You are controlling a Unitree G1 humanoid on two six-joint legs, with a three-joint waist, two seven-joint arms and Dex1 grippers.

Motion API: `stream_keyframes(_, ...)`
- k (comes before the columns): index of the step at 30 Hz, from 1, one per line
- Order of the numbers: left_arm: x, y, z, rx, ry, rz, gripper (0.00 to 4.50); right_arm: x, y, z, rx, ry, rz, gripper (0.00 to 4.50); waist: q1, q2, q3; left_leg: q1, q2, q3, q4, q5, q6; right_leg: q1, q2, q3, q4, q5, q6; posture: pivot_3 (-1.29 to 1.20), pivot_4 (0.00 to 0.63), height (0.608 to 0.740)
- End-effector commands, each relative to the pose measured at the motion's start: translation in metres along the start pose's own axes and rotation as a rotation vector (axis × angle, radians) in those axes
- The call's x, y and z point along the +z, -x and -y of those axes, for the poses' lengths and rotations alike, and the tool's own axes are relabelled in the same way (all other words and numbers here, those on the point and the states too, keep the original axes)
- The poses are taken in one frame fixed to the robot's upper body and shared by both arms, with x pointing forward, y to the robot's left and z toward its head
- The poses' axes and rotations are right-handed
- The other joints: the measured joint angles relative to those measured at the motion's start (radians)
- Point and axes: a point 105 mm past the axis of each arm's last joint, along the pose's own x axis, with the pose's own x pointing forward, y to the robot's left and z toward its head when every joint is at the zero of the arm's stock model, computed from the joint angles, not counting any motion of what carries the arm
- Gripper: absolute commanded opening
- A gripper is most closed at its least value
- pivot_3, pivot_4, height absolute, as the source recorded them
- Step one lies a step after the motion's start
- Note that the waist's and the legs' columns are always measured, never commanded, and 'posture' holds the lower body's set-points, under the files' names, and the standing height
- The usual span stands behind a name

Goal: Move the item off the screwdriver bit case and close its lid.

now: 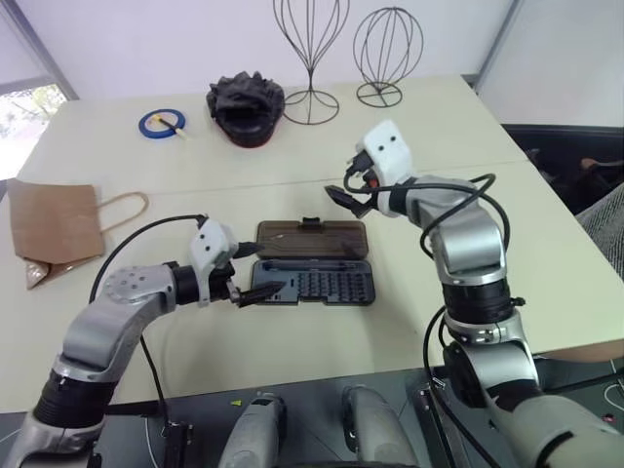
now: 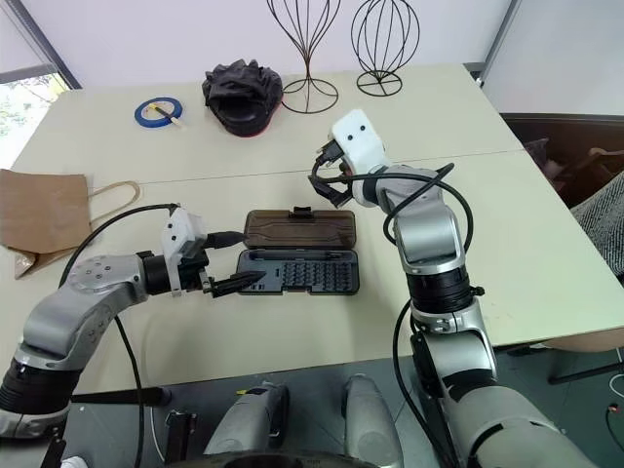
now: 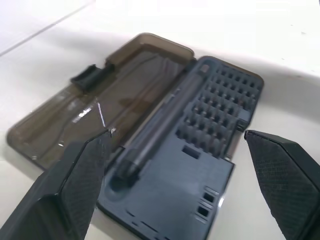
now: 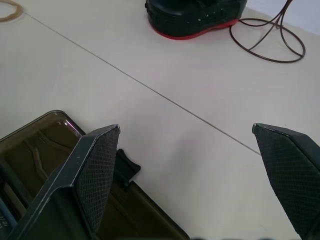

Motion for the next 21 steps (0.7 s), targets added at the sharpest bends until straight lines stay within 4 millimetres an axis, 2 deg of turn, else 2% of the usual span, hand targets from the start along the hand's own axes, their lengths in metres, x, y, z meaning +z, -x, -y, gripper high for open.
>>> stream_keyframes(1,0.0095,-0.0004,-0.0024,0.005,-0.026,0.040,4.50,0.0113,0.0047,-0.0015,-0.005,0.016,0.048,4.42,0.000,0.000,0.000,0.000,0.000,0.000,0.000,0.000,0.000,0.000,0.000,0.000,0.000,0.000,0.000,0.00,0.150,0.740)
stream_keyframes(13,0.0124,-0.0049,-0.0055,0.015,-0.038,0.063,4.50,0.0102,0.0056,-0.0026,-0.004,-0.004,0.047,4.42,0.000,0.000,0.000,0.000,0.000,0.000,0.000,0.000,0.000,0.000,0.000,0.000,0.000,0.000,0.000,0.00,0.150,0.740)
stream_keyframes(16,0.0138,-0.0051,-0.0047,0.009,-0.034,0.074,3.71,0.0102,0.0060,-0.0030,-0.004,-0.007,0.046,4.50,0.000,0.000,0.000,0.000,0.000,0.000,0.000,0.000,0.000,0.000,0.000,0.000,0.000,0.000,0.000,0.00,0.150,0.740)
stream_keyframes(21,0.0141,-0.0062,-0.0035,0.000,-0.036,0.073,1.02,0.0100,0.0067,-0.0025,-0.005,-0.008,0.044,4.50,0.000,0.000,0.000,0.000,0.000,0.000,0.000,0.000,0.000,0.000,0.000,0.000,0.000,0.000,0.000,0.00,0.150,0.740)
